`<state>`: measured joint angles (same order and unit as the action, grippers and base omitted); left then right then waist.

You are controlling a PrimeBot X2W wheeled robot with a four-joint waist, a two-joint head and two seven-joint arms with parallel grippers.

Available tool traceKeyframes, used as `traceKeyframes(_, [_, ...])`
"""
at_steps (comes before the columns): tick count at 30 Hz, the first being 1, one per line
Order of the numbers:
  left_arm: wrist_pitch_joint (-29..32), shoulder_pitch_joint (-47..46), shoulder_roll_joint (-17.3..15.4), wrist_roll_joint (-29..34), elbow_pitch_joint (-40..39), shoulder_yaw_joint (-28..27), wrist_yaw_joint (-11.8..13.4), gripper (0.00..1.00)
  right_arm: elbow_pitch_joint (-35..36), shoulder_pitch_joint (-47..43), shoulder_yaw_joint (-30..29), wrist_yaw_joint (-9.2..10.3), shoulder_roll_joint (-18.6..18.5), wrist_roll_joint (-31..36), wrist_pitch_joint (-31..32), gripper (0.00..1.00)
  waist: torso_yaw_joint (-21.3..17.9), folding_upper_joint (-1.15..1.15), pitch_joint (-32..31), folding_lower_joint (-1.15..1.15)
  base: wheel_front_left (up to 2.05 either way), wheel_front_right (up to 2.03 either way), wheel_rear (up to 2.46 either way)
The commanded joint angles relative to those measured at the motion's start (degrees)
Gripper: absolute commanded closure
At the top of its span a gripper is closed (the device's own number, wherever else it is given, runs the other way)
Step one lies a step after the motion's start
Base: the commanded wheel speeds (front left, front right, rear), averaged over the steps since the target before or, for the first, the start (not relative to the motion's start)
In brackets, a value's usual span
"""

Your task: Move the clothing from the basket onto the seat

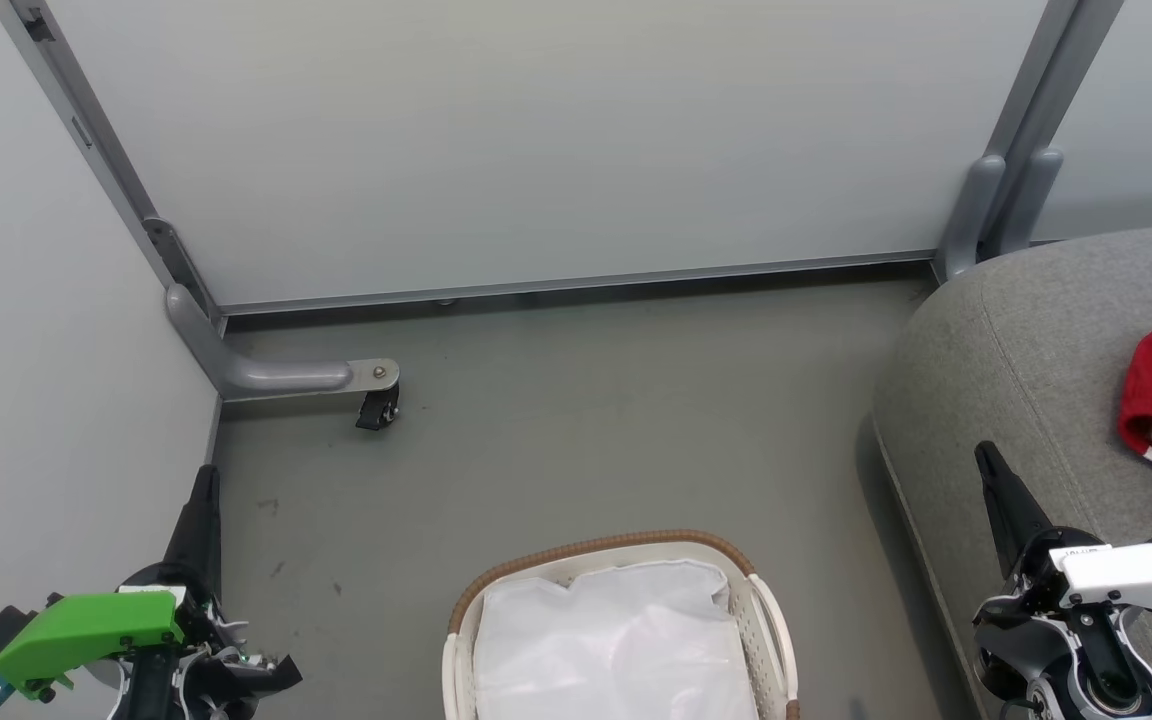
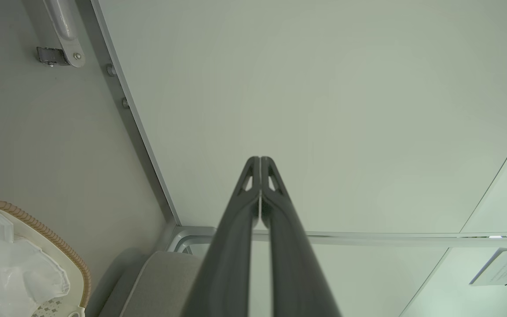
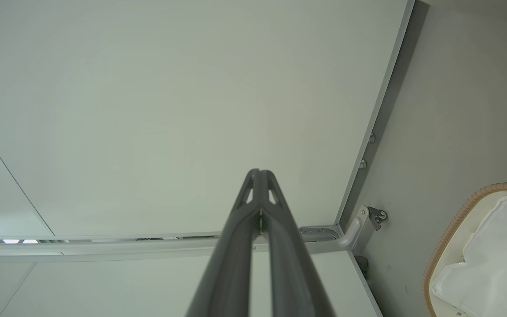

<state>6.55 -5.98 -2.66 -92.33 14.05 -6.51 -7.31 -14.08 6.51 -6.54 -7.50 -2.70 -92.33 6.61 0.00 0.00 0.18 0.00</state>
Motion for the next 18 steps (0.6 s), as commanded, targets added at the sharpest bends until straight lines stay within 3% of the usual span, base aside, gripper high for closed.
traceKeyframes(1, [0.18,-0.52,-0.4,-0.17,-0.08,-0.13,-0.34,1.0,0.23,-0.6,-0.1,0.02,-0.34,-0.16,0.09,1.0,0.0,0.0,0.0,0.0,0.0,0.0,0.0])
traceKeyframes(18, [0.17,-0.52,-0.4,-0.18,-0.09,-0.12,-0.34,1.0,0.23,-0.6,-0.09,0.02,-0.34,-0.17,0.08,1.0,0.0,0.0,0.0,0.0,0.0,0.0,0.0])
